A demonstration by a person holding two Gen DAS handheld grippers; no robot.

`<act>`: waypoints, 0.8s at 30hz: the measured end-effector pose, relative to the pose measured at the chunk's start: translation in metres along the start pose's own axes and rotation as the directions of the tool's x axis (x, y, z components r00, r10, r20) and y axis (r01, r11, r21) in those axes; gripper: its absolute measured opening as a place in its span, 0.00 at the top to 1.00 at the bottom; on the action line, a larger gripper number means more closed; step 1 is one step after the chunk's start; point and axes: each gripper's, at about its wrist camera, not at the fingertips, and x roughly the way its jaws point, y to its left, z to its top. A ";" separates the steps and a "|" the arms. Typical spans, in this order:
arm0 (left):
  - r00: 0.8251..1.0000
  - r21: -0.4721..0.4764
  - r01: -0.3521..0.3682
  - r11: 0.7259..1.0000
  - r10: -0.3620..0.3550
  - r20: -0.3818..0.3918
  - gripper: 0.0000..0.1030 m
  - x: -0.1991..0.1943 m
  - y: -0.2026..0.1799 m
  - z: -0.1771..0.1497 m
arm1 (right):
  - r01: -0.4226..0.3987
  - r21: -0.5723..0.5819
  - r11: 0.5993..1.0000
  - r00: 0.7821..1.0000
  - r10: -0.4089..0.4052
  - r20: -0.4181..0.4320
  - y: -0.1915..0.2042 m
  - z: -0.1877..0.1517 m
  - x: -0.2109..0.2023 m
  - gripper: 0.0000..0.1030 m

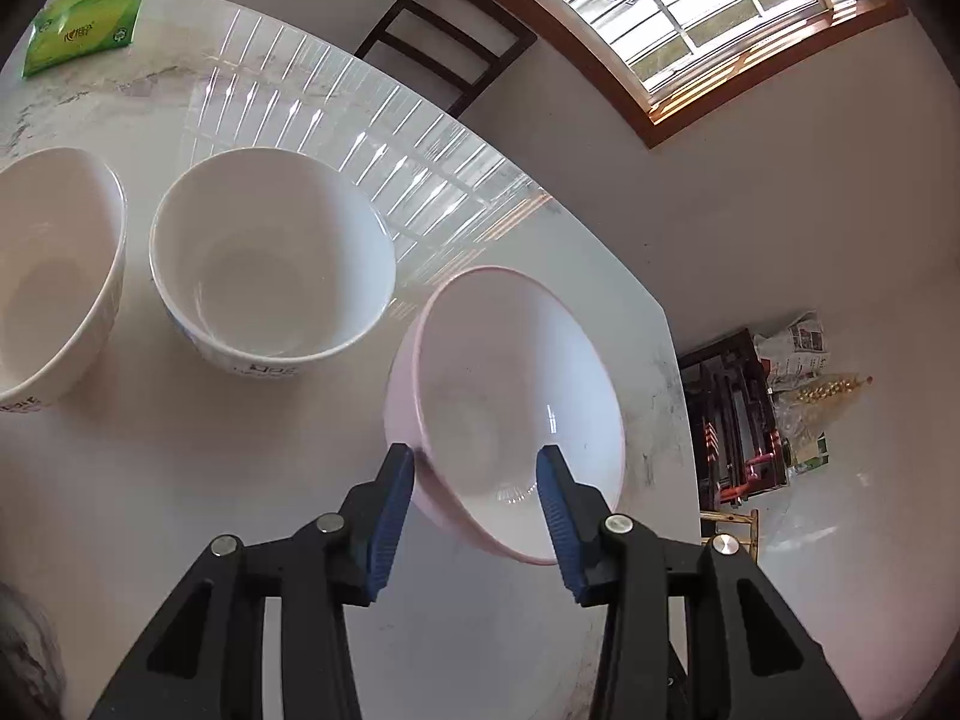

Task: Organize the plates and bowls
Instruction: 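Close both grippers on the pink bowl rim and lift it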

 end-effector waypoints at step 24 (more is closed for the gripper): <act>0.991 -0.054 -0.132 0.990 0.130 -0.026 0.58 0.014 0.014 -0.001 | 0.171 -0.177 0.969 0.909 -0.225 -0.352 0.019 0.103 0.121 0.59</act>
